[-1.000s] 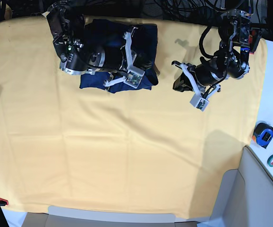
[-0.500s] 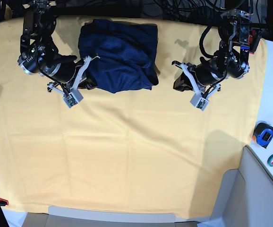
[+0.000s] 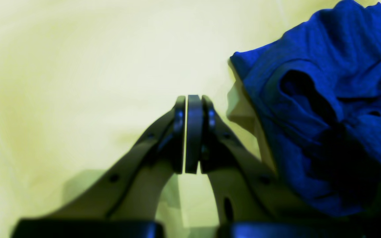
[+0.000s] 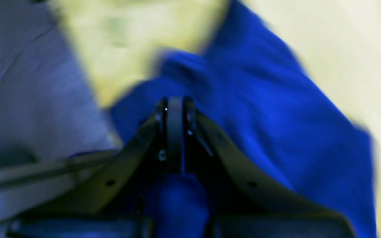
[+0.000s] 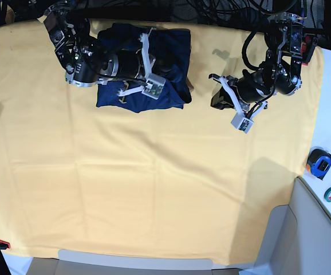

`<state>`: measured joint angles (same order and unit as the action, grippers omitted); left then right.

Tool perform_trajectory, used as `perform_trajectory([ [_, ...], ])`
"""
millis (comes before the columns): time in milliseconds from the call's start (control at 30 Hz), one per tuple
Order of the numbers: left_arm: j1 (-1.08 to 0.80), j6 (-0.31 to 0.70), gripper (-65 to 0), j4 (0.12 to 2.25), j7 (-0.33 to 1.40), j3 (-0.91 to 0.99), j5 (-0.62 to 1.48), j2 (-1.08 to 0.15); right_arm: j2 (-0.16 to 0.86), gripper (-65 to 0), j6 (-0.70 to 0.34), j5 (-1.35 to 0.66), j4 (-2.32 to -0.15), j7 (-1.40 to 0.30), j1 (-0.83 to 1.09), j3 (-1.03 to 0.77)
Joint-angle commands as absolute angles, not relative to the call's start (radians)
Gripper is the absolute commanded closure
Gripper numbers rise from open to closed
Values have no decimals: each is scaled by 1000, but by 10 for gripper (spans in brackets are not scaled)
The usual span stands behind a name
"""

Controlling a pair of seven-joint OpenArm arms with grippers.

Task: Fold the T-shirt properly
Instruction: 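Pat and tuck the bundle's edges with the right gripper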

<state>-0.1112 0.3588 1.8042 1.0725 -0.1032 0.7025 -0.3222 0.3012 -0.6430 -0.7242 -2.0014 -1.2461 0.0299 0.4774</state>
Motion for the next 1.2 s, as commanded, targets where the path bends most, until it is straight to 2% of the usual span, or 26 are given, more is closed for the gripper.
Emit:
perform_trajectory([
  [0,-99,363,0,1817,1059,-97,713,-329,311,0,-677,-763,-2020,-1230,1,489],
  [267,-99,363,0,1817,1059,-97,713,-329,312,0,-698,-831,-2000,-1199,-64,492],
  [300,-99,363,0,1817,1059,-97,713,-329,312,0,-665,-829,-1989,-1185,-59,475],
  [433,-99,363,0,1817,1059,-97,713,-329,311,0,-384,-751,-1954,-1167,-42,449],
  [500,-99,363,0,1817,1059,-97,713,-329,308,0,-300,-693,-1948,-1178,-41,481],
  [767,-99,363,0,1817,1059,-97,713,-329,344,0,-295,-634,-1956,-1294,-104,768],
  [900,-99,361,0,1817,1059,-97,713,-329,355,0,-297,-636,-1968,-1337,-139,808],
  [1167,-99,361,0,1817,1059,-97,713,-329,377,0,-492,-719,-2025,-1339,-203,802],
])
